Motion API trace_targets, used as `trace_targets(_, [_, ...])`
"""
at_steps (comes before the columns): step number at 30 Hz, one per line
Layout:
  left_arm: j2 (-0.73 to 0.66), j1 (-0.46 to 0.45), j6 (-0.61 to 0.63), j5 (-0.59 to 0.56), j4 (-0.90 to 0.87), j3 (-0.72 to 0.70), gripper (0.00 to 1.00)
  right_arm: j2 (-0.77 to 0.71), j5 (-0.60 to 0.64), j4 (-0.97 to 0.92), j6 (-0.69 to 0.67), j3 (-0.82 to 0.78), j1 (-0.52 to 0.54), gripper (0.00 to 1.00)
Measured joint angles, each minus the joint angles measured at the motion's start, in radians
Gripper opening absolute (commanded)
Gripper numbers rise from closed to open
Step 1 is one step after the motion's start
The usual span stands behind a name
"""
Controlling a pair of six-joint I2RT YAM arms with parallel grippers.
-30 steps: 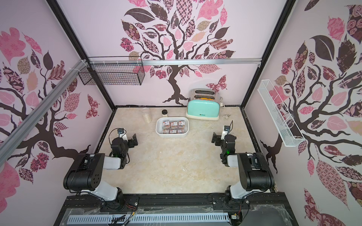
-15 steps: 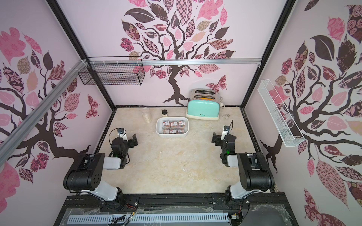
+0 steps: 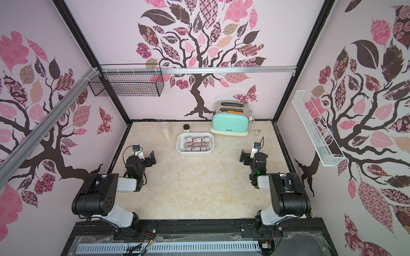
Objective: Take the paper clips out of the storage box
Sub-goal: Pick up the boxed paper clips from the storage box.
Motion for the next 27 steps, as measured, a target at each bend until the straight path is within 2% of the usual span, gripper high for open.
trace_targets(8, [-0.071, 0.0, 0.0, -0.002, -0.232, 0.135, 0.98, -0.072, 0.05, -0.237, 0.034, 0.115, 0.0, 0.99])
trace_targets(14, [-0.08, 0.0, -0.002, 0.0, -0.463, 0.317, 0.98, -0.161, 0.13, -0.485, 0.148, 0.239, -0.001, 0.99])
trace_targets(20, [-0.08, -0.002, -0.056, 0.034, -0.743, 0.538, 0.98, -0.187, 0.116, -0.678, 0.291, 0.314, 0.003, 1.0])
trace_targets(23, [-0.08, -0.014, -0.087, 0.049, -0.855, 0.642, 0.98, -0.164, 0.087, -0.804, 0.337, 0.418, 0.026, 1.0])
trace_targets(27, [-0.08, -0.071, -0.115, 0.054, -0.992, 0.755, 0.98, -0.109, 0.051, -0.959, 0.356, 0.593, 0.117, 1.0])
